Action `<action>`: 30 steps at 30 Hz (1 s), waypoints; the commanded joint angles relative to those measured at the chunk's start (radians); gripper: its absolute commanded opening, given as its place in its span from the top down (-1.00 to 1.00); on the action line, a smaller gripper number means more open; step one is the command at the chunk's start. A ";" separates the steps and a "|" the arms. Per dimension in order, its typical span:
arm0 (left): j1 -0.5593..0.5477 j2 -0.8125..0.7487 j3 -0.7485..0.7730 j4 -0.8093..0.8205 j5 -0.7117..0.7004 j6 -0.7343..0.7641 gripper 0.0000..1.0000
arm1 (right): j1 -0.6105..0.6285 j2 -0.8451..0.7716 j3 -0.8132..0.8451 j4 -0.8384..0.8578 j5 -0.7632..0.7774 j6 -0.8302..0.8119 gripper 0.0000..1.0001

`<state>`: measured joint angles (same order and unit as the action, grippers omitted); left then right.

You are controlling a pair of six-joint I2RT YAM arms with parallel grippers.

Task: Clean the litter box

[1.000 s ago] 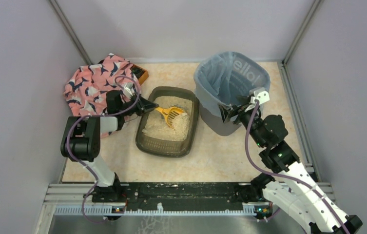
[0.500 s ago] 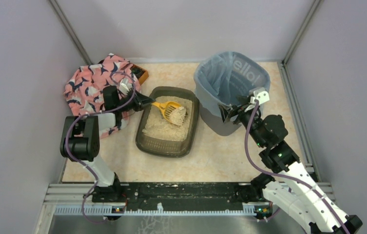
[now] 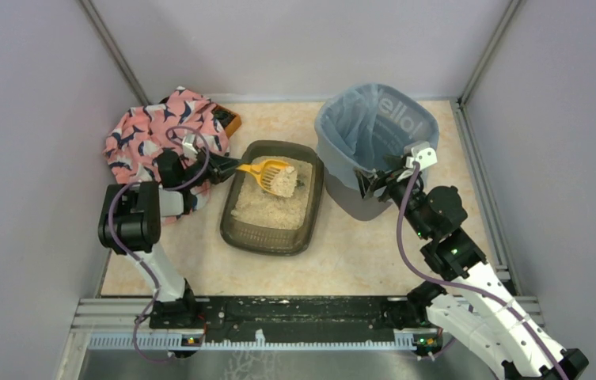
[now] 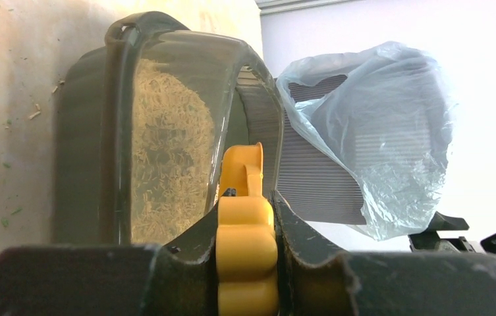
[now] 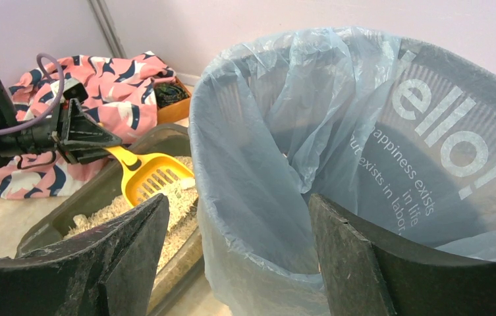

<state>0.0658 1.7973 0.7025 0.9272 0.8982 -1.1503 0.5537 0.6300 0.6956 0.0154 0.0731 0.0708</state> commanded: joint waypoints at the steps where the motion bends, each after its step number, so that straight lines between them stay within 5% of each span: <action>1: 0.012 0.046 -0.030 0.293 0.060 -0.168 1.00 | 0.000 0.024 0.012 -0.056 0.000 0.012 -0.56; 8: 0.008 0.085 -0.041 0.488 0.041 -0.278 1.00 | 0.000 0.038 0.013 -0.049 -0.011 0.014 -0.56; 14: -0.016 0.050 -0.078 0.451 0.000 -0.237 1.00 | 0.000 0.032 0.006 -0.041 -0.006 0.017 -0.56; 18: 0.089 0.055 -0.150 0.498 -0.004 -0.269 1.00 | 0.000 0.031 0.018 -0.060 -0.012 0.011 -0.56; 25: 0.071 0.223 -0.199 0.854 -0.047 -0.502 1.00 | 0.000 0.039 0.018 -0.055 -0.015 0.012 -0.56; 30: 0.047 0.216 -0.198 0.834 -0.046 -0.469 1.00 | 0.000 0.033 0.016 -0.060 -0.013 0.012 -0.56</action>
<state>0.1318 2.0319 0.5140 1.5185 0.8558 -1.5982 0.5537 0.6437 0.6964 0.0299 0.0605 0.0669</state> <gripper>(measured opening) 0.266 0.781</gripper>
